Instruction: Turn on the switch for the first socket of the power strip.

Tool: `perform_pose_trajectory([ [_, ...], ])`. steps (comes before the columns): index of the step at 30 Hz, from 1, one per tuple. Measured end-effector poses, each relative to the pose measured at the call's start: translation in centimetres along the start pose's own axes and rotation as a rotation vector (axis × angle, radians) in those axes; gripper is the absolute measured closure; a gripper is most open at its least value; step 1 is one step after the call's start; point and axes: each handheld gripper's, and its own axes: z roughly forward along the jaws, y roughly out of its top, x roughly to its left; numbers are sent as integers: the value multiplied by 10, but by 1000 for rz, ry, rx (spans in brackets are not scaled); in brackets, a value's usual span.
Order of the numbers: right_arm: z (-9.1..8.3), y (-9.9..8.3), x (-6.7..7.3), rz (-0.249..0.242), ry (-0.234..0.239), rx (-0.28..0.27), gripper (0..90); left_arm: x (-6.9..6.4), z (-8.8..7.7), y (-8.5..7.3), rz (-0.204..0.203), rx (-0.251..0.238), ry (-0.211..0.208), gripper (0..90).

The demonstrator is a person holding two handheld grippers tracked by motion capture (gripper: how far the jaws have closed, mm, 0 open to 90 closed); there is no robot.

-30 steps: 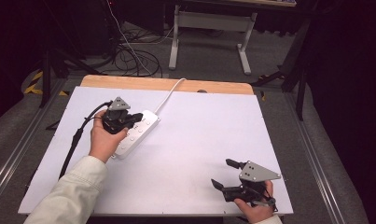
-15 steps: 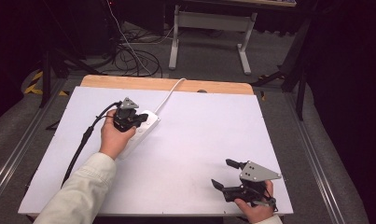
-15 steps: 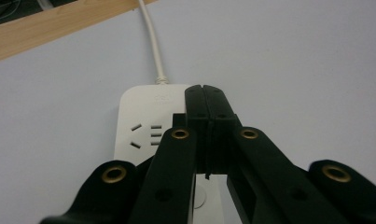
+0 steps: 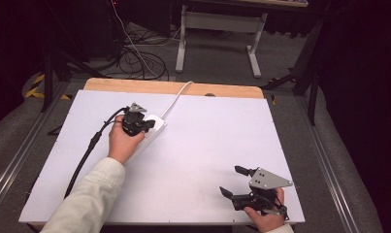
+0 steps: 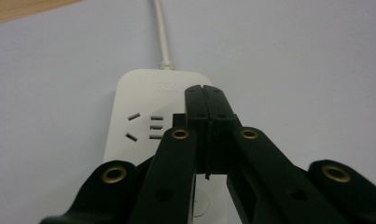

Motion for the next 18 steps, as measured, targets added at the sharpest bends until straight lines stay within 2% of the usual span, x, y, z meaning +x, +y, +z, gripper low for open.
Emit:
perform_pose_trajectory([
  [3, 0, 0, 0, 0, 1, 0, 174, -1, 2, 0, -26, 21, 7, 900],
  [18, 0, 0, 0, -1, 2, 0, 174, -3, 11, 0, -35, 39, 45, 900],
])
